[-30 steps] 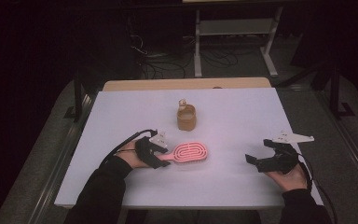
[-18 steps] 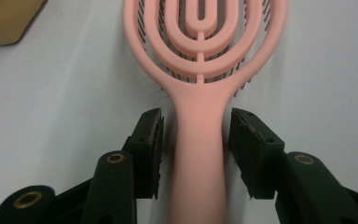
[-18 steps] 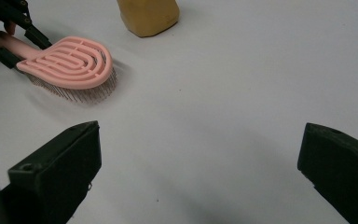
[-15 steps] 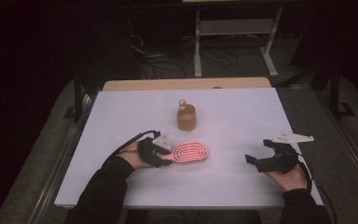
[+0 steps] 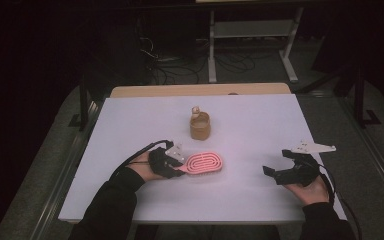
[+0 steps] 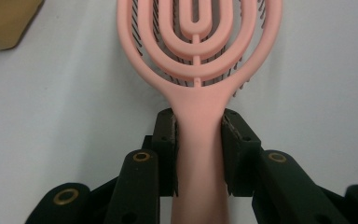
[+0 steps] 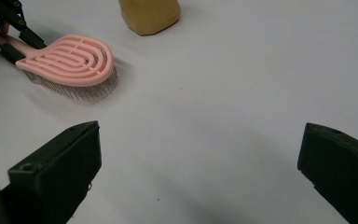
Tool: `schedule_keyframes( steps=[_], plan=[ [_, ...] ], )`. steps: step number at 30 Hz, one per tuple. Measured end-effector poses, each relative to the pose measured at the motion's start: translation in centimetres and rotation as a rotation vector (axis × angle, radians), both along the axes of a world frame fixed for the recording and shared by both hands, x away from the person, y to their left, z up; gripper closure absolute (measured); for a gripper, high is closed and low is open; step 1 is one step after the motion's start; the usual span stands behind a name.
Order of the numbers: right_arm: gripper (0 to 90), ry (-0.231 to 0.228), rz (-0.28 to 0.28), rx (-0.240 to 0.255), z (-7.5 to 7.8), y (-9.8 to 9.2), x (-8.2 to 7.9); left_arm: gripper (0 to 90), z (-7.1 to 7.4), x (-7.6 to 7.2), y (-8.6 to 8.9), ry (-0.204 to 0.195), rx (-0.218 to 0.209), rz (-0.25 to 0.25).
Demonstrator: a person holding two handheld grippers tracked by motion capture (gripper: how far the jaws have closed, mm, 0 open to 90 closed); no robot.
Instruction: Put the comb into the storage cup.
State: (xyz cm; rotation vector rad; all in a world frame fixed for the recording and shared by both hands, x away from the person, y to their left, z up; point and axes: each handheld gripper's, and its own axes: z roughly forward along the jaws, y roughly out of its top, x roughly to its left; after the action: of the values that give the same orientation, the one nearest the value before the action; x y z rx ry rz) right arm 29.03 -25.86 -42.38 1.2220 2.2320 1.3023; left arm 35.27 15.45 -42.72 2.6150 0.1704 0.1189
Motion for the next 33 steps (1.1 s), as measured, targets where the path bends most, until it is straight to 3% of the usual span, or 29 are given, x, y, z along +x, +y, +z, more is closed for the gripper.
schedule_keyframes(
  steps=[10, 33],
  plan=[
    [0.0, 0.001, 0.001, -0.001, 0.0, 0.0, 0.0, 70.2, 0.5, -0.2, 0.2, -0.029, -0.002, -0.001],
    [0.0, 0.006, 0.001, -0.001, 0.0, 0.0, 0.0, 70.2, 3.3, -0.2, 1.9, -0.112, -0.083, 0.048]
  ],
)
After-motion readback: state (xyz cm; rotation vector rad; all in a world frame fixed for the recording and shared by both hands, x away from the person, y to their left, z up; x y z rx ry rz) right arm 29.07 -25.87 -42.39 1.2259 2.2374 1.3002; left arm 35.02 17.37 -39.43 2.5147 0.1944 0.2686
